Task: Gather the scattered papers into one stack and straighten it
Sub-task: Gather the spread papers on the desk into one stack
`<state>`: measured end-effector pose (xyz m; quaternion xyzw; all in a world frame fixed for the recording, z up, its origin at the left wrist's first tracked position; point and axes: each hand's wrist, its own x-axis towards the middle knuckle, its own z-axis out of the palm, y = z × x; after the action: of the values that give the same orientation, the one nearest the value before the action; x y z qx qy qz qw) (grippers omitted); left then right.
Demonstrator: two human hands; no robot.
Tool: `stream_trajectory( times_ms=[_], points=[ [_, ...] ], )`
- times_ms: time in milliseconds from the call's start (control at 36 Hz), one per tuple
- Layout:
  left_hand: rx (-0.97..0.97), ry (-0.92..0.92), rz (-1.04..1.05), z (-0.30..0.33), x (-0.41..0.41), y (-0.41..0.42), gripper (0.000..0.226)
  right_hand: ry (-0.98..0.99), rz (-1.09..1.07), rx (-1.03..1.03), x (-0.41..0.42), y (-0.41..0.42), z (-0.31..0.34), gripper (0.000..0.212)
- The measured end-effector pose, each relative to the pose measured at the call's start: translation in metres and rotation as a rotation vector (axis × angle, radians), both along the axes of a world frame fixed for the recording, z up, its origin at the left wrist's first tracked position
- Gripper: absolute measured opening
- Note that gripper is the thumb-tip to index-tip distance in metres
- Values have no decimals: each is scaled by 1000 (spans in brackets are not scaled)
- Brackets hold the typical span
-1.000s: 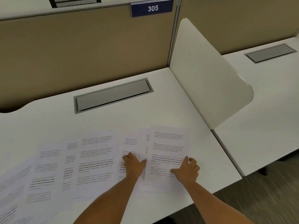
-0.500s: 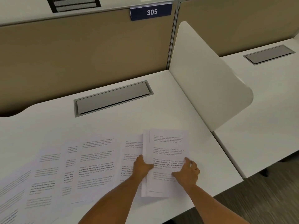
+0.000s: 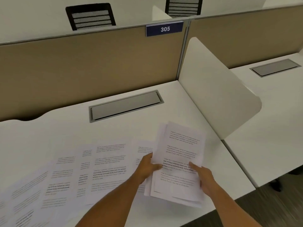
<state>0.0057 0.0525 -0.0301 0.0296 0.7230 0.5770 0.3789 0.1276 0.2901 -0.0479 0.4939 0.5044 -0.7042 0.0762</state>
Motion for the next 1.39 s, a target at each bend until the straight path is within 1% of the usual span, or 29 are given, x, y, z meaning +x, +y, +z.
stream_trajectory(
  times_ms=[56, 139, 222, 306, 361, 444, 500, 556, 611, 667, 722, 778, 861, 1000, 1111, 1194, 1278, 1333, 1389],
  points=[
    [1, 24, 29, 2, -4, -14, 53, 59, 50, -98, 0, -5, 3, 38],
    [-13, 58, 53, 2, -6, -36, 47, 88, 131, -119, -1, -18, 2, 40],
    [-81, 89, 60, 1, -3, -53, 50, 80, 222, -41, -6, -39, 4, 39],
    [-179, 129, 87, -4, 2, -64, 56, 39, 279, 100, -15, -66, 3, 30],
    [-236, 149, 125, -9, 6, -69, 55, 26, 288, 157, -21, -83, 1, 26],
    [-317, 161, 149, -15, 10, -73, 52, -10, 278, 213, -28, -102, -1, 31],
    [-413, 176, 97, -20, 11, -74, 57, -57, 291, 260, -31, -112, -1, 34],
    [-491, 208, 8, -25, 12, -74, 60, -112, 320, 320, -34, -121, -2, 33],
    [-541, 232, -56, -30, 12, -72, 61, -217, 393, 446, -38, -128, 0, 31],
    [-591, 232, -92, -34, 12, -69, 65, -309, 466, 541, -42, -132, 1, 36],
    [-646, 220, -122, -37, 12, -66, 71, -340, 494, 550, -45, -133, 1, 38],
    [-679, 207, -141, -39, 11, -63, 75, -362, 505, 549, -47, -133, 0, 36],
    [-660, 161, -113, -43, 9, -59, 77, -364, 504, 545, -51, -131, -1, 39],
    [-677, 90, -78, -51, 5, -56, 83, -281, 433, 428, -58, -127, -1, 52],
    [-682, 64, -31, -53, 2, -57, 77, -267, 416, 380, -58, -121, -6, 64],
    [-626, 55, -4, -51, 2, -60, 71, -238, 354, 324, -59, -119, -10, 77],
    [-525, 26, 23, -45, 5, -60, 63, -194, 258, 242, -59, -120, -15, 83],
    [-473, 27, 32, -42, 7, -60, 59, -201, 233, 205, -58, -120, -20, 81],
    [-449, 56, 47, -38, 9, -61, 55, -185, 254, 202, -55, -121, -22, 64]
  ],
)
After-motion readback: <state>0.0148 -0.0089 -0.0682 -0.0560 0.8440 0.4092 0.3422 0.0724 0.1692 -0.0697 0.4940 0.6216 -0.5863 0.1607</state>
